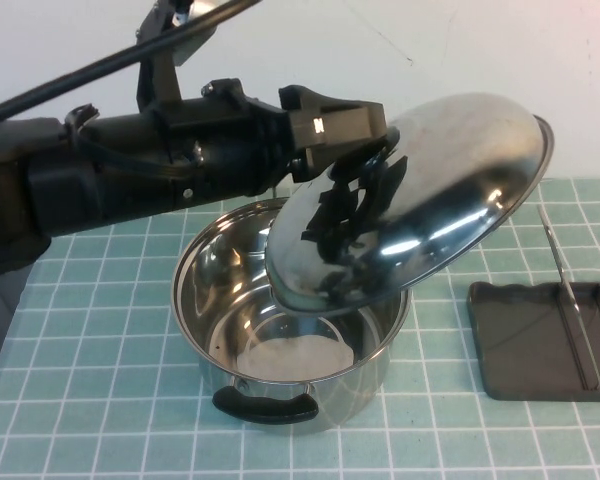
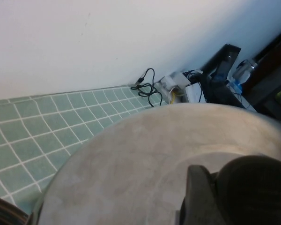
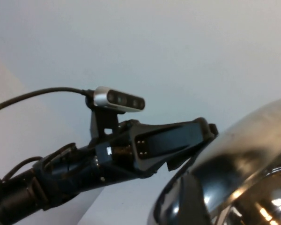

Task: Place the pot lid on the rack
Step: Hand over the pot lid

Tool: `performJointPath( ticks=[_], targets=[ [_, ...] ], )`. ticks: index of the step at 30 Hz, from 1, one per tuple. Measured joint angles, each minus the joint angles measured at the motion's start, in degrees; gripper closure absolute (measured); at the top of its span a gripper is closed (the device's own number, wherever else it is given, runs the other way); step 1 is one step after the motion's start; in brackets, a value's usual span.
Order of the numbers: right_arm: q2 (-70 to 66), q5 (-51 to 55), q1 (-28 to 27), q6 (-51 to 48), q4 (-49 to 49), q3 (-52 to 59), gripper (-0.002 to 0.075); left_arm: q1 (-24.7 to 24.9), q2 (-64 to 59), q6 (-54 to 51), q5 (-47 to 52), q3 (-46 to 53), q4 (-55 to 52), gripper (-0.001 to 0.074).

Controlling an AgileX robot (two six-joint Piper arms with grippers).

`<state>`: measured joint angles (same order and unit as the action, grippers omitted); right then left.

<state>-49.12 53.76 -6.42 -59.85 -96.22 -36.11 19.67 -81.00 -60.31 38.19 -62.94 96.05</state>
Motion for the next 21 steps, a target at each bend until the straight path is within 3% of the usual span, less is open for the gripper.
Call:
performJointPath(
  ticks=[21],
  targets=[
    [-6.0, 2.7, 0.0, 8.0, 0.1, -1.6, 0.0280, 8.4, -3.8, -7.8, -1.3, -4.6, 0.6, 0.0406]
  ],
)
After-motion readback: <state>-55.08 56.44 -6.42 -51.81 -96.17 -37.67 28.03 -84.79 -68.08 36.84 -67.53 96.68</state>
